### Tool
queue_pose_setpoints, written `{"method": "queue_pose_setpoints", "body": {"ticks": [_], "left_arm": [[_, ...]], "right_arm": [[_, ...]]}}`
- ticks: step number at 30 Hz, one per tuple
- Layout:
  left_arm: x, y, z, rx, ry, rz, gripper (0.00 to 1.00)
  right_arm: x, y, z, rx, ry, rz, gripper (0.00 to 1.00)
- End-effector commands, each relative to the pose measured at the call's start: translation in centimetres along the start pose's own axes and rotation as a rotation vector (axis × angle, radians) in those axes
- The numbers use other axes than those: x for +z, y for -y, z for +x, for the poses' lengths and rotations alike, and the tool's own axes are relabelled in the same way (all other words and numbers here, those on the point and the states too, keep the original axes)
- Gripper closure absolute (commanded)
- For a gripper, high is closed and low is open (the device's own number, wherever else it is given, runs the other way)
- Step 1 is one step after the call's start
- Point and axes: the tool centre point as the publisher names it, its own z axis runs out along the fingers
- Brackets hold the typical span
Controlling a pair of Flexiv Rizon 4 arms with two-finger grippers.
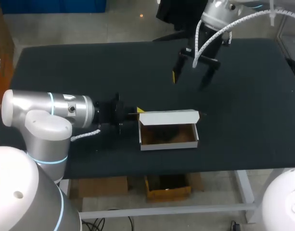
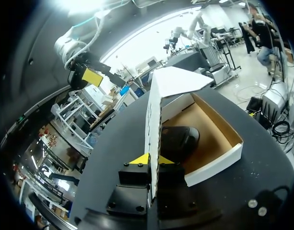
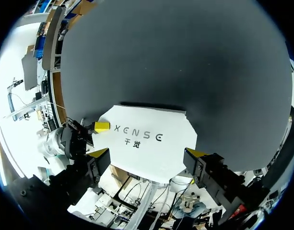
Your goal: Assemble the packaging by folding the flat box into shape, placing the metal phone stand inside, and closing the box properly
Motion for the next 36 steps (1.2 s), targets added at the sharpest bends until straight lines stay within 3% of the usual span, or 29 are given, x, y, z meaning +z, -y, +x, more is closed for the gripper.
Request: {"method": "queue_pose_setpoints", "body": {"ticks": [1,13,16,18,36], "left_arm": [[0.5,-0.4,0.9,0.009,0.021,0.012,1.00],[0.5,-0.1,1.3,0.052,0.040,0.012,1.00],[0.5,0.0,1.3,0.053,0.041,0.011,1.00],[0.5,0.0,1.4,0.057,0.045,0.009,1.00],[0.4,0.2,1.9,0.080,0.065,0.001,1.00]], "right_arm": [[0.2,-0.4,-0.6,0.031,-0.008,0.061,0.00],[2.0,0.1,-2.3,0.097,-0.021,0.121,0.02],[2.4,0.3,-2.5,0.095,-0.024,0.121,0.28],[2.9,0.6,-2.8,0.107,-0.032,0.131,0.50],[6.1,3.5,-4.9,0.158,-0.042,0.174,0.60]]}}
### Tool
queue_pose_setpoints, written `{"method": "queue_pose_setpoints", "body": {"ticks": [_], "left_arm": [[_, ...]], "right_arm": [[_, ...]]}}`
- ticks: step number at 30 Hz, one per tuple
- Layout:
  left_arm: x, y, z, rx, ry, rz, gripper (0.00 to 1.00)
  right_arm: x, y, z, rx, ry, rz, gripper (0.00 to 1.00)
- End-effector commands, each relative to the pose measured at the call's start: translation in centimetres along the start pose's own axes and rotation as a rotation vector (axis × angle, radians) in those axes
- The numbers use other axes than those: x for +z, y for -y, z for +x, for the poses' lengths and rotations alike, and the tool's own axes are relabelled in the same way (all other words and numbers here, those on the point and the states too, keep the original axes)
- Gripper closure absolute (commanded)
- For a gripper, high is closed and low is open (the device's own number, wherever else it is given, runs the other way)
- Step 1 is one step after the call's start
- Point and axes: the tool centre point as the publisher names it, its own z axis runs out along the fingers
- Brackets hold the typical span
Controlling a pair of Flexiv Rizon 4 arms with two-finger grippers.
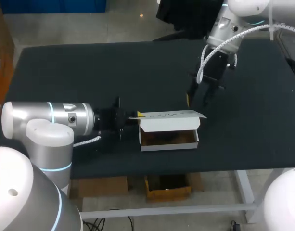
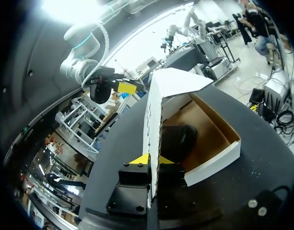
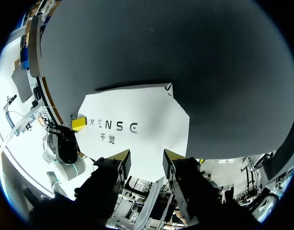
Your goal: Assemble the packaging by folding the flat box into shape, placing the metal phone stand inside, and closing the box properly
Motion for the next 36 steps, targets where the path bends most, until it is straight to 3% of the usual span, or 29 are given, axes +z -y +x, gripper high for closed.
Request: {"method": "queue_pose_setpoints", "body": {"ticks": [1,29,33,36], "left_arm": [[0.28,-0.03,0.83,0.004,0.017,-0.001,1.00],[-0.17,-0.09,0.92,0.002,0.037,0.007,1.00],[-0.22,-0.10,0.97,0.003,0.038,0.009,0.87],[-0.22,-0.02,1.01,0.006,0.039,0.009,0.86]], "right_arm": [[0.85,0.30,-0.66,0.001,-0.012,-0.001,0.60],[1.70,0.52,-1.22,-0.009,-0.007,0.007,0.64],[1.74,0.56,-1.23,-0.013,-0.003,0.004,0.64],[1.75,0.60,-1.27,-0.015,-0.003,0.002,0.65]]}}
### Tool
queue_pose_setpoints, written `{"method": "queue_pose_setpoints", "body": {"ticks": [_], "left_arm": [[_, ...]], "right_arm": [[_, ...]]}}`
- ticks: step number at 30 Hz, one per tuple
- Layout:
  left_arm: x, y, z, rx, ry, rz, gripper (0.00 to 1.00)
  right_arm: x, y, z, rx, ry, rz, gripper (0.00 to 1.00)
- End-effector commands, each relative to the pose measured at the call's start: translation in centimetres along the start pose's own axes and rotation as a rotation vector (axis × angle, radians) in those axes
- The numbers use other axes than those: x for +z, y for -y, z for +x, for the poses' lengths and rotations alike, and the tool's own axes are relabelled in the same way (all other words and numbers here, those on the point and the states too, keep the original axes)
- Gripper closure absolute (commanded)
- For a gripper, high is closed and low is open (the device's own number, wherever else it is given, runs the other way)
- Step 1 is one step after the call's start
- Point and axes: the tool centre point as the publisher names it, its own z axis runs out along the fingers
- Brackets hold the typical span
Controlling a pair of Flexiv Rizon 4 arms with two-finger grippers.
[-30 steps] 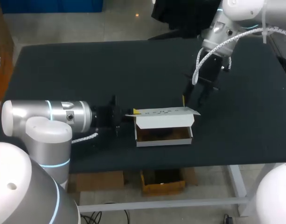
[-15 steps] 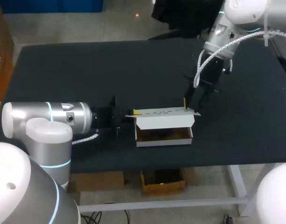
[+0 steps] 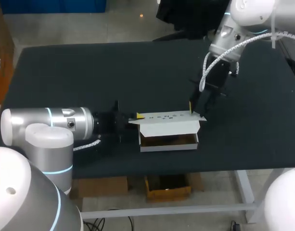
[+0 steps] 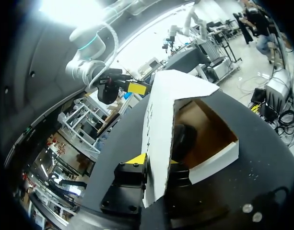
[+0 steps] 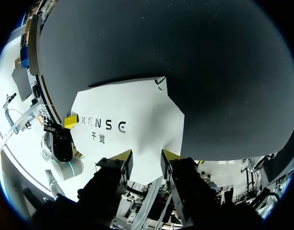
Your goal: Assemble the packaging by folding the flat box into shape, placing the metal phone stand inside, and closing the box properly
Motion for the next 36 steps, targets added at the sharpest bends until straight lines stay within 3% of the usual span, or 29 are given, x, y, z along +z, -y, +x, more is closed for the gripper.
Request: {"method": "queue_pose_setpoints", "body": {"ticks": [1,4,25,36], "left_arm": [[0.1,-0.1,0.4,0.004,0.011,0.002,0.85],[0.1,0.0,0.4,0.006,0.010,0.003,0.80],[-2.2,0.5,0.3,0.005,0.082,0.002,0.67],[-6.2,0.3,1.1,-0.013,0.101,-0.085,0.64]], "right_arm": [[0.1,0.1,0.0,-0.005,-0.001,-0.001,0.65],[0.1,0.1,-0.1,-0.009,-0.001,-0.002,0.65],[0.4,0.0,-0.2,-0.025,-0.009,-0.001,0.65],[0.5,0.0,-0.3,-0.025,-0.008,0.000,0.65]]}}
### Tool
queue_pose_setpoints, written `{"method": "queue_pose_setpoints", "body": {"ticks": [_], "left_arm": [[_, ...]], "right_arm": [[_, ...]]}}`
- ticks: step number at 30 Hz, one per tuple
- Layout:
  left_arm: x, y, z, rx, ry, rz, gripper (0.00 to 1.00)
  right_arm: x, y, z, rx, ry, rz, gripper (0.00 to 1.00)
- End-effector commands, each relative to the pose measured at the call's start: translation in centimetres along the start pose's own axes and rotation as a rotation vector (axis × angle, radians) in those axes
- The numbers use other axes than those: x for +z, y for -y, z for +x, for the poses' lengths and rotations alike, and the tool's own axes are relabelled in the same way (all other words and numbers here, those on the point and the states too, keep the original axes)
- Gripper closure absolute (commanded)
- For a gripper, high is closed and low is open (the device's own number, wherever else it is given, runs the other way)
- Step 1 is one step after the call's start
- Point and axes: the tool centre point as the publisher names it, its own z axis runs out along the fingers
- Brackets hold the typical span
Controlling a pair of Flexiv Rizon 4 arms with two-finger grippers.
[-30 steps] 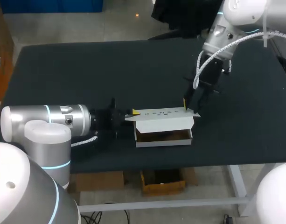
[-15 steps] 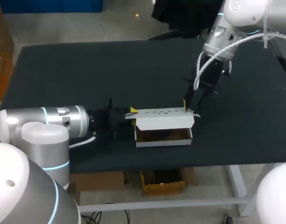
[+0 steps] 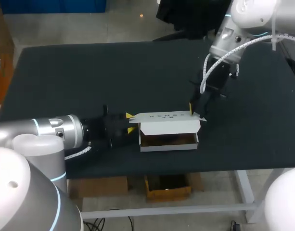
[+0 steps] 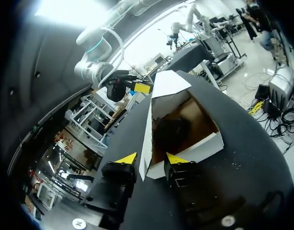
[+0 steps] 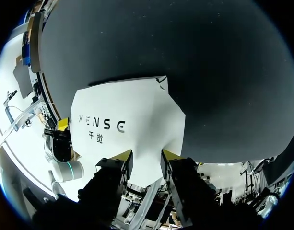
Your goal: Assemble the packaging by folding the flat box into shape, placing the metal phone stand inside, and closing the box properly
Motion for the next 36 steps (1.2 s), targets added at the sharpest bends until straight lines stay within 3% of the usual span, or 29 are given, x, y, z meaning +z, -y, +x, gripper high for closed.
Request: {"method": "queue_pose_setpoints", "body": {"ticks": [1,5,6,7,10,11,14,17,19,20,22,35,36], "left_arm": [[-2.9,0.7,0.2,-0.022,0.026,-0.042,0.62],[-5.2,0.6,-1.2,-0.104,0.031,-0.098,0.50],[-5.7,0.6,-1.7,-0.134,0.044,-0.132,0.20],[-6.1,0.6,-2.3,-0.186,0.040,-0.154,0.00],[-7.2,0.2,-4.1,-0.417,-0.040,-0.258,0.00],[-7.4,0.0,-4.6,-0.455,-0.047,-0.291,0.00],[-8.0,0.2,-5.9,-0.590,-0.080,-0.264,0.00],[-8.0,0.8,-6.5,-0.593,-0.102,-0.327,0.00],[-8.2,1.5,-6.7,-0.525,-0.069,-0.421,0.00],[-8.4,2.0,-6.8,-0.499,-0.072,-0.400,0.00],[-9.4,3.0,-7.5,-0.467,0.017,-0.333,0.00],[-9.4,3.0,-7.5,-0.467,0.017,-0.333,0.00],[-8.8,3.3,-8.0,-0.552,0.004,-0.308,0.00]], "right_arm": [[0.0,0.0,0.0,-0.003,-0.001,0.000,0.65],[0.1,-0.1,0.0,-0.006,0.000,-0.002,0.65],[0.1,-0.1,0.0,-0.006,0.000,-0.002,0.65],[0.1,-0.2,0.0,-0.007,-0.001,-0.002,0.65],[0.1,-0.2,0.0,-0.008,-0.002,-0.004,0.65],[0.1,-0.2,0.0,-0.009,-0.002,-0.005,0.65],[0.1,-0.2,0.0,-0.010,-0.001,-0.008,0.65],[0.2,-0.2,-0.1,-0.009,-0.001,-0.009,0.65],[0.2,-0.1,-0.1,-0.006,0.001,-0.009,0.65],[0.1,-0.1,-0.2,-0.005,0.002,-0.010,0.65],[0.1,-0.1,-0.2,-0.004,0.003,-0.012,0.65],[0.1,-0.1,-0.4,-0.001,-0.006,-0.012,0.66],[0.1,-0.1,-0.4,0.000,-0.006,-0.012,0.66]]}}
